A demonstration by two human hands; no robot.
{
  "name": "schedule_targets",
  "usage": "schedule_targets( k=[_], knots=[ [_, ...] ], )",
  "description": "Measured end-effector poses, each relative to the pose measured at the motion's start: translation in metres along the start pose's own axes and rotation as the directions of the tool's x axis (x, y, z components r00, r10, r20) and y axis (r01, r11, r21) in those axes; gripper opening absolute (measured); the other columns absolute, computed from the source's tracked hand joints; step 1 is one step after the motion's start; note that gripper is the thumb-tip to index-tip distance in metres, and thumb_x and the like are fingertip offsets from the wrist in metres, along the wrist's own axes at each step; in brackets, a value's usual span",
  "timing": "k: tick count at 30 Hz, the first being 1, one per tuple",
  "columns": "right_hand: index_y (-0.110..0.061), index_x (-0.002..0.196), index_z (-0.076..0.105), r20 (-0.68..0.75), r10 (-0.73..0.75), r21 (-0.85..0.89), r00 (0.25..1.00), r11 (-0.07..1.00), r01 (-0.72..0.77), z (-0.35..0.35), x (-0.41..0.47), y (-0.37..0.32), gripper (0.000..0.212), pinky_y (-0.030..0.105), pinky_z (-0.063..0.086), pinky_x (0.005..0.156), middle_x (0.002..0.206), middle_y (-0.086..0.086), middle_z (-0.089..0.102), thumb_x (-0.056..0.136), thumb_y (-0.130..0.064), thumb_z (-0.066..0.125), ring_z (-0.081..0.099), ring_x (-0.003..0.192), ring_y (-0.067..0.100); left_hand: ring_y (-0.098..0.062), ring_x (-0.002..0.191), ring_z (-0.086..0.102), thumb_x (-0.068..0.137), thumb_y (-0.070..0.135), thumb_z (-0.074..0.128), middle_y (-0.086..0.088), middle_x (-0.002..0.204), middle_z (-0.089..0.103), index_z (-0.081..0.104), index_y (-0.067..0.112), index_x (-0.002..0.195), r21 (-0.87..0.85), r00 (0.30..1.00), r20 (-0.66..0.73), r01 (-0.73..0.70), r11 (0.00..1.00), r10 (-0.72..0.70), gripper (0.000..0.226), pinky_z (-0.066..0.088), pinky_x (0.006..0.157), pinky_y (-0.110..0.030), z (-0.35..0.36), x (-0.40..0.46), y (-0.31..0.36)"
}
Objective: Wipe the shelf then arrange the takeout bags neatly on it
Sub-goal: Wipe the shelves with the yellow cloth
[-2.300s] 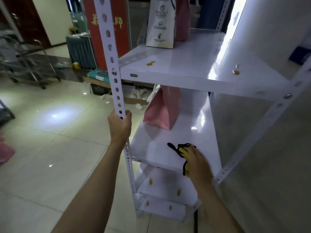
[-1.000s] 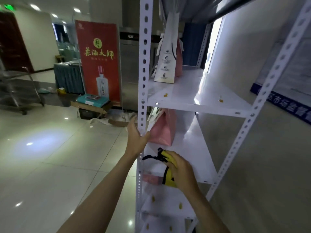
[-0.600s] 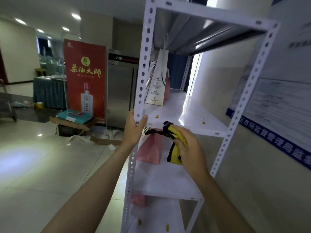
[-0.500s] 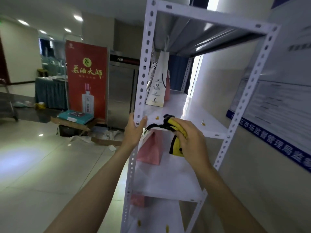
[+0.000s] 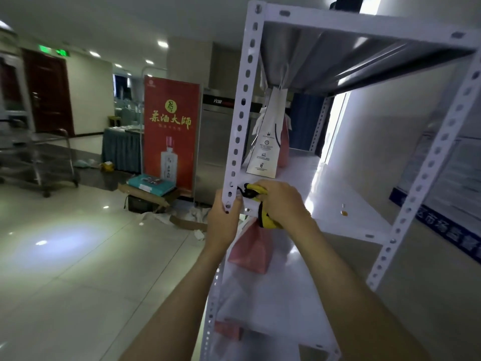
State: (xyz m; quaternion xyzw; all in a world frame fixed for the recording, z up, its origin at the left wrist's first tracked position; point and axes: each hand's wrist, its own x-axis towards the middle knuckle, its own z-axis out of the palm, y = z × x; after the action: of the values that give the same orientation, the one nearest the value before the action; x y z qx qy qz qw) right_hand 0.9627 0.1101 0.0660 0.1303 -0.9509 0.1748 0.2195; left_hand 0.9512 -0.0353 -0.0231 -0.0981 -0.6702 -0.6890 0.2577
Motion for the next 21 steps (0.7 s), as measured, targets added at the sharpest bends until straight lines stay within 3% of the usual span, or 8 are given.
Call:
schedule_targets(
  k=[5, 9, 12, 14, 17, 21],
  knots=[
    [-0.032, 0.125, 0.066, 0.066, 0.038, -0.039, 0.997, 0.999, -0.036, 0.007, 0.043, 0.005, 0.036, 0.039, 0.053, 0.092, 0.128, 0.01, 0.067, 0.094, -0.018, 0.058, 0.063, 0.111, 0.034, -0.018, 0.086, 0.066, 0.097, 0.043, 0.058, 0.001, 0.092, 0.068, 0.059, 0.033, 0.109, 0.032, 0.999, -0.003, -0.038, 0.999, 0.038, 0.016, 0.058, 0.079, -0.044, 0.0, 0.004, -0.006],
    [-0.028, 0.113, 0.062, 0.075, 0.056, -0.079, 0.996, 0.996, -0.05, 0.011, 0.052, 0.004, 0.023, 0.041, 0.054, 0.087, 0.118, 0.011, 0.069, 0.092, -0.024, 0.055, 0.063, 0.104, 0.035, -0.026, 0.09, 0.067, 0.095, 0.047, 0.058, -0.007, 0.097, 0.068, 0.059, 0.03, 0.108, 0.016, 0.999, 0.0, -0.05, 0.999, 0.05, 0.021, 0.059, 0.078, -0.054, 0.0, 0.005, -0.007],
    [-0.031, 0.107, 0.062, 0.063, 0.063, -0.086, 0.996, 0.995, -0.057, 0.006, 0.04, -0.001, 0.021, 0.04, 0.055, 0.082, 0.115, 0.009, 0.07, 0.088, -0.025, 0.055, 0.063, 0.1, 0.034, -0.019, 0.086, 0.065, 0.099, 0.039, 0.058, -0.005, 0.094, 0.067, 0.057, 0.027, 0.108, 0.046, 0.998, 0.0, -0.066, 0.997, 0.066, 0.015, 0.057, 0.078, -0.043, 0.0, -0.001, -0.002],
    [-0.034, 0.113, 0.066, 0.046, 0.051, -0.056, 0.998, 0.997, -0.049, -0.002, 0.025, -0.006, 0.029, 0.04, 0.056, 0.084, 0.116, 0.005, 0.072, 0.087, -0.025, 0.058, 0.065, 0.101, 0.033, -0.012, 0.084, 0.064, 0.1, 0.037, 0.058, -0.001, 0.095, 0.067, 0.055, 0.03, 0.111, 0.065, 0.997, 0.0, -0.077, 0.995, 0.077, 0.013, 0.054, 0.076, -0.033, 0.0, -0.003, 0.002],
    [-0.034, 0.115, 0.068, 0.022, -0.004, -0.032, 1.0, 0.999, 0.004, -0.014, -0.001, -0.013, 0.025, 0.042, 0.055, 0.087, 0.114, 0.0, 0.073, 0.09, -0.035, 0.064, 0.065, 0.102, 0.029, 0.002, 0.081, 0.062, 0.1, 0.033, 0.059, 0.008, 0.094, 0.066, 0.052, 0.036, 0.115, 0.064, 0.998, 0.001, -0.066, 0.996, 0.066, 0.017, 0.047, 0.067, -0.012, -0.002, -0.003, 0.006],
    [-0.031, 0.114, 0.065, -0.028, -0.052, -0.096, 0.998, 0.994, 0.049, -0.019, -0.031, -0.011, 0.022, 0.041, 0.054, 0.083, 0.104, 0.0, 0.074, 0.093, -0.04, 0.066, 0.066, 0.094, 0.027, 0.002, 0.077, 0.063, 0.101, 0.036, 0.059, 0.01, 0.09, 0.067, 0.052, 0.03, 0.117, 0.06, 0.997, -0.013, -0.07, 0.996, 0.071, 0.019, 0.046, 0.063, -0.011, -0.003, -0.007, 0.008]
  ],
)
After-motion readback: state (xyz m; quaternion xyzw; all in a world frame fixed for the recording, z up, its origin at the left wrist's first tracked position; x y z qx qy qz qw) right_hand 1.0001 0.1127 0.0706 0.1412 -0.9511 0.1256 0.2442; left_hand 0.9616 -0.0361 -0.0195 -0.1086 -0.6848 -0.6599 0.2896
